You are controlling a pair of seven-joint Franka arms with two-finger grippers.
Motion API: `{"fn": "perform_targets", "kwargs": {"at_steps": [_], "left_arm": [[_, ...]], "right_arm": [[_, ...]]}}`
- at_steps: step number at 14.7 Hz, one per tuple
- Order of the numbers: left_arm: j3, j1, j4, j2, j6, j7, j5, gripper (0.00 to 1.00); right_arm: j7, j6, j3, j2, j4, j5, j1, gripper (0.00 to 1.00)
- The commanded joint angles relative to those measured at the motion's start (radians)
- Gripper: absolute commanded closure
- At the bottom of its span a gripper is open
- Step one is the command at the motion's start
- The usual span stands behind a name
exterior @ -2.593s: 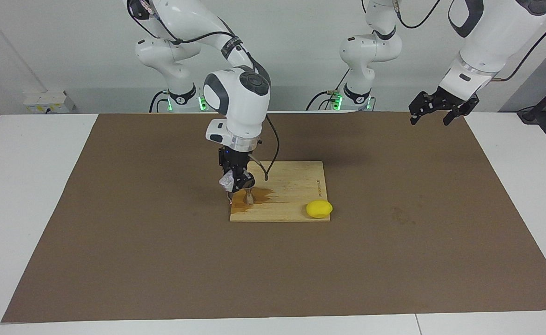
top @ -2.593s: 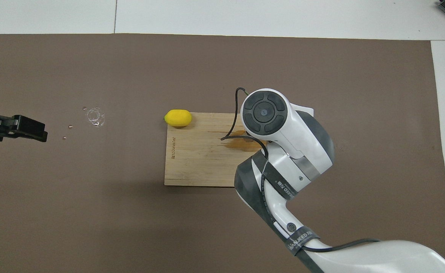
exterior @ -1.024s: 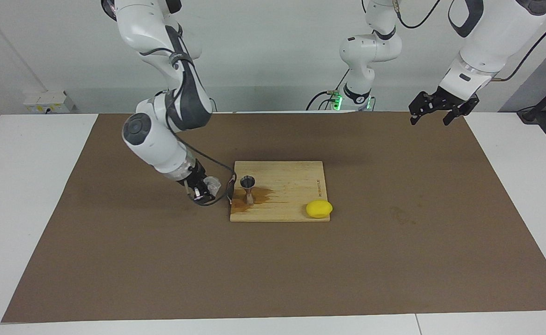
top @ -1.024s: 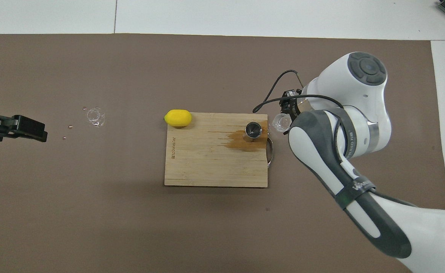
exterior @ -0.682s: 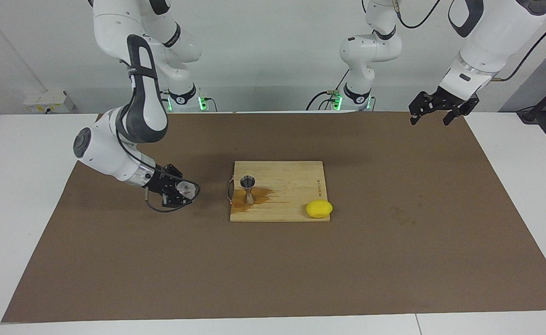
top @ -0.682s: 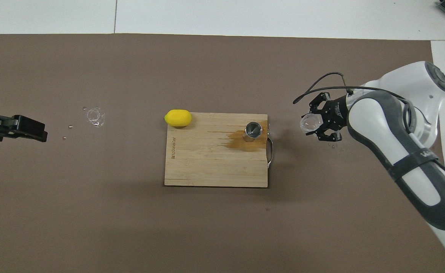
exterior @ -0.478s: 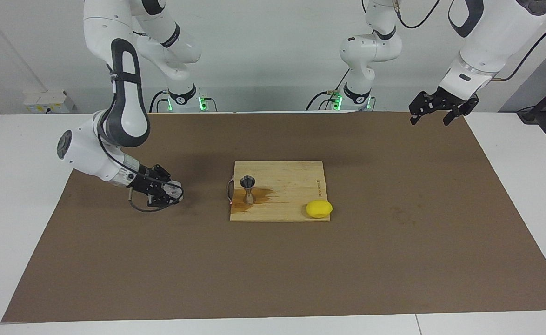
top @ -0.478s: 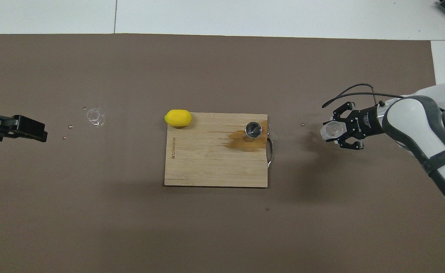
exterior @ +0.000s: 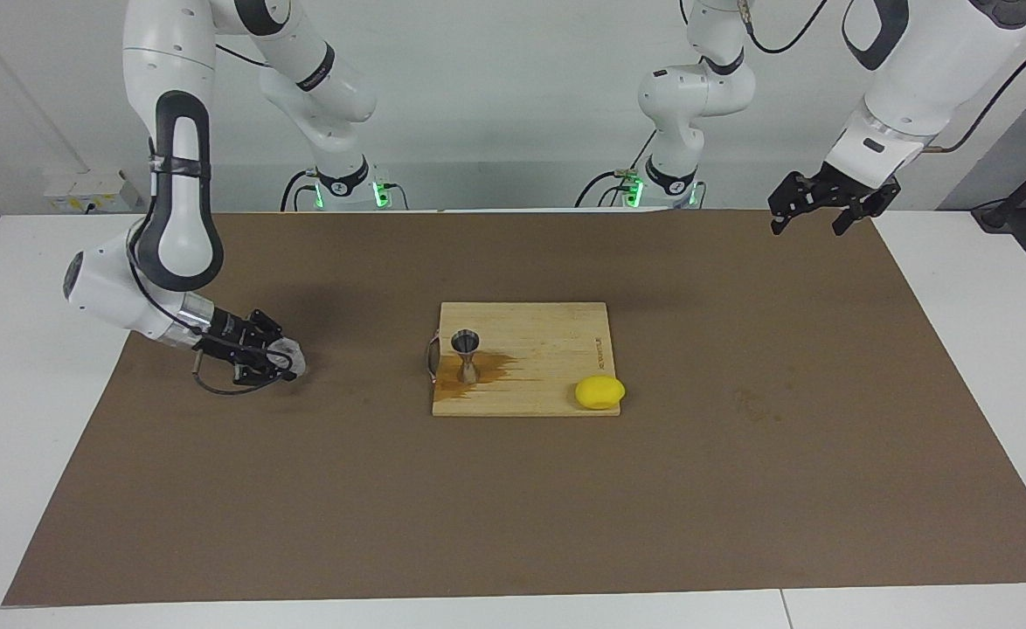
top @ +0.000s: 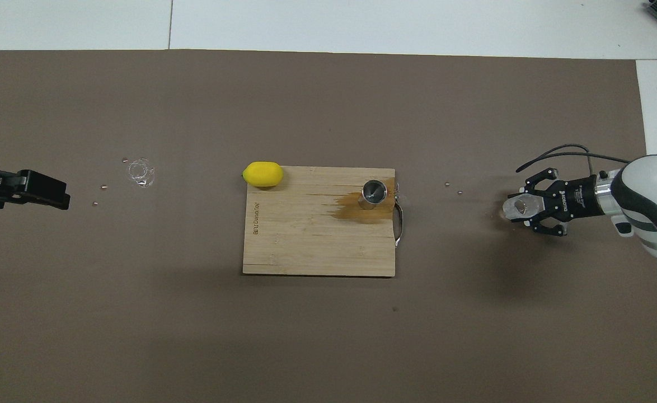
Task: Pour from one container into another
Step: 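Lower the glass cup onto the table and open the right gripper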
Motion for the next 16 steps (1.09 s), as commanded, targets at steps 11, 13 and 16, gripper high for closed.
{"fn": "perform_targets", "kwargs": {"at_steps": [11, 13, 16], "left_arm": [[-0.010, 0.015, -0.035, -0.030, 0.022, 0.009, 0.014, 0.00], [-0.010, 0.015, -0.035, -0.030, 0.022, 0.009, 0.014, 0.00], [-0.010, 0.013, -0.035, -0.030, 0.022, 0.009, 0.014, 0.00]], "right_arm": [[-0.036, -0.012, 0.003, -0.039, -0.005, -0.010, -0.068, 0.00], [-0.031, -0.021, 0.003, -0.067, -0.005, -0.039, -0.070, 0.00], [-0.036, -0.039, 0.009, -0.122, -0.008, -0.135, -0.053, 0.00]]}}
